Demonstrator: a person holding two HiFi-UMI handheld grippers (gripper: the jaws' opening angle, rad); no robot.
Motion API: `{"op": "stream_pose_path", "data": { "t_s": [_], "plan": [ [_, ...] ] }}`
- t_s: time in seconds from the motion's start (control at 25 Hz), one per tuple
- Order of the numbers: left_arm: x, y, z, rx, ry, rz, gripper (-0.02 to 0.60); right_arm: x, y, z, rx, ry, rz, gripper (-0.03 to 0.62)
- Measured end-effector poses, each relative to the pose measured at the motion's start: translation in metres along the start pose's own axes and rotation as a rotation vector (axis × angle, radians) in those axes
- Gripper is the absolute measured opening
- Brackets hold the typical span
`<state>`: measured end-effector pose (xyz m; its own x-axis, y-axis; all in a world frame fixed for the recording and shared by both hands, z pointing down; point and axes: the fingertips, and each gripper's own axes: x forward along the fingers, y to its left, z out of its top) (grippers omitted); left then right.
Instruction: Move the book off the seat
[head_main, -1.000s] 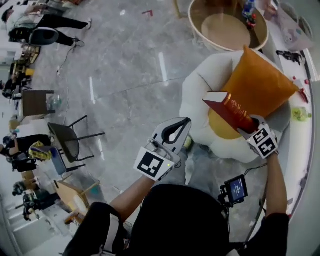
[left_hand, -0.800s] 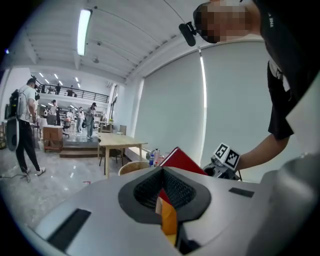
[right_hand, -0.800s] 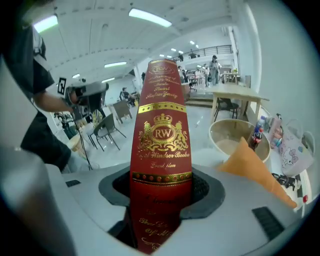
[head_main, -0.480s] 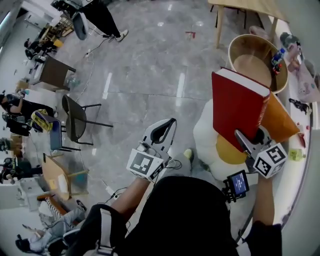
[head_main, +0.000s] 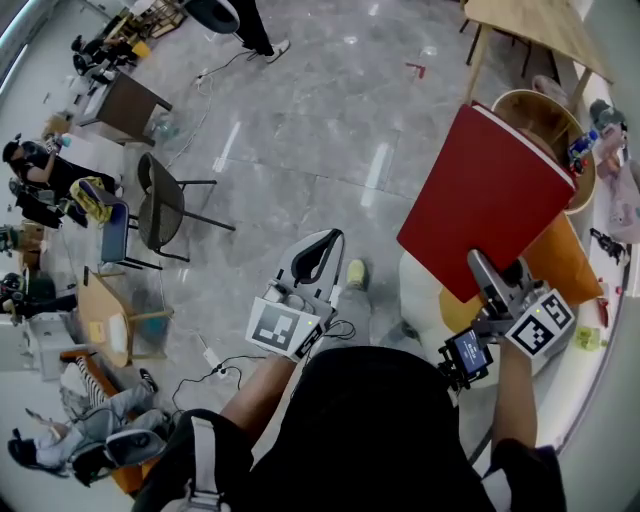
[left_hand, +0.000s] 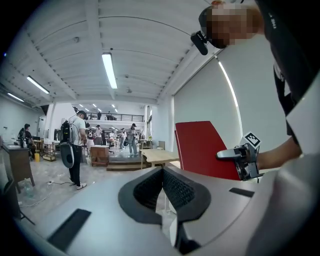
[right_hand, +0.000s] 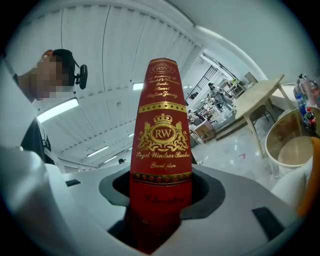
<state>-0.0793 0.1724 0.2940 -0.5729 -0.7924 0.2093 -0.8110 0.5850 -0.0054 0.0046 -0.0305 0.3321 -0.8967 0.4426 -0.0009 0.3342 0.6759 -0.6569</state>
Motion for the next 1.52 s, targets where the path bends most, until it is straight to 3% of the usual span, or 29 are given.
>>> {"op": "stream_pose_path", "data": {
  "t_s": [0.32, 0.44, 0.56, 0.8, 1.0, 1.32, 1.52],
  "plan": [
    [0.016, 0.057, -0.005, -0.034, -0.051, -0.025, 0.009, 0.068, 0.008, 0.002, 0.041, -0.050, 0.014, 0.241],
    [0.029, 0.086, -0.006, -0.046, -0.012, -0.037, 0.009, 0.094, 0.007, 0.007, 0.037, -0.069, -0.012, 0.241],
    [0.045, 0.114, -0.013, -0.052, -0.064, -0.095, 0.009, 0.124, 0.003, 0.012, 0.049, -0.096, -0.044, 0.241],
    [0.076, 0.174, -0.009, -0.110, -0.079, -0.159, 0.009, 0.178, -0.008, 0.026, 0.034, -0.144, -0.097, 0.241],
    [0.107, 0.213, -0.006, -0.089, -0.081, -0.202, 0.009, 0.204, -0.020, 0.043, 0.028, -0.194, -0.157, 0.241],
    [0.132, 0.246, 0.003, -0.074, -0.088, -0.232, 0.009, 0.220, -0.030, 0.059, -0.003, -0.275, -0.253, 0.241],
    [0.147, 0.245, 0.009, -0.036, -0.070, -0.217, 0.009, 0.217, -0.045, 0.060, -0.082, -0.270, -0.376, 0.241]
  ]
}}
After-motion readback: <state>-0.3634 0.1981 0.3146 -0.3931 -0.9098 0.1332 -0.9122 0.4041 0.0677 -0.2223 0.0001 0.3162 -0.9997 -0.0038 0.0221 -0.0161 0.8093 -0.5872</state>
